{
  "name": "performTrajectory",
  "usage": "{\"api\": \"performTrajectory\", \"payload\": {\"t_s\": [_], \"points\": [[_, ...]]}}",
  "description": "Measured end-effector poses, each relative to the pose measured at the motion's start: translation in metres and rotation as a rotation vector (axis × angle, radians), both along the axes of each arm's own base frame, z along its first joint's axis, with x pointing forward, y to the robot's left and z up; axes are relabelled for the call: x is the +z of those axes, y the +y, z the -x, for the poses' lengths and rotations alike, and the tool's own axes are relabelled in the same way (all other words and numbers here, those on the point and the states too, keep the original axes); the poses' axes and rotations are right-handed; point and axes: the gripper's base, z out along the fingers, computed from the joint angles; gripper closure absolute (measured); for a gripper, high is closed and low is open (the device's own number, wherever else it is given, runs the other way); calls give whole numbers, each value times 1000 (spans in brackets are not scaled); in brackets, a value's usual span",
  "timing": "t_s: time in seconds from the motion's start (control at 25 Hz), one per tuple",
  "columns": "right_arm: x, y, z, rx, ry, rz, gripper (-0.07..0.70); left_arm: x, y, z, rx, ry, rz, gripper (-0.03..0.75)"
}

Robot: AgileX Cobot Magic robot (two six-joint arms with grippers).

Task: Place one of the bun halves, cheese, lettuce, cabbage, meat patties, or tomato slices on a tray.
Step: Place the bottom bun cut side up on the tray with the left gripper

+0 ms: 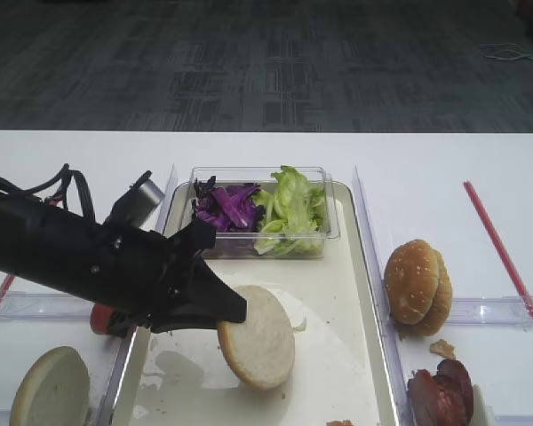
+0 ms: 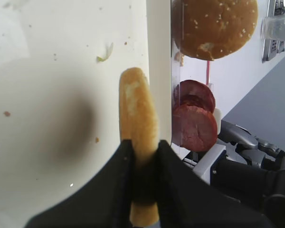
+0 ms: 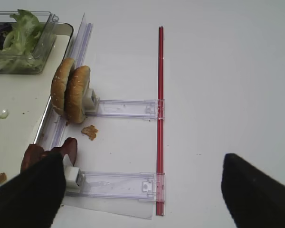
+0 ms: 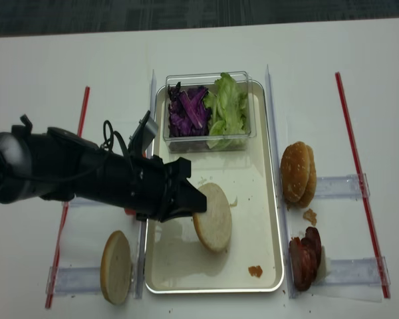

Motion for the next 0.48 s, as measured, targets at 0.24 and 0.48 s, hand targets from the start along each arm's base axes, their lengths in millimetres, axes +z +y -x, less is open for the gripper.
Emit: {"api": "performTrajectory", "payload": {"t_s": [0.24, 0.48], "points": [[0, 0, 0, 0, 0, 0, -62, -9, -1, -1, -9, 16, -8, 620], [0, 0, 0, 0, 0, 0, -62, -14, -2, -4, 8, 25, 16, 621]]}}
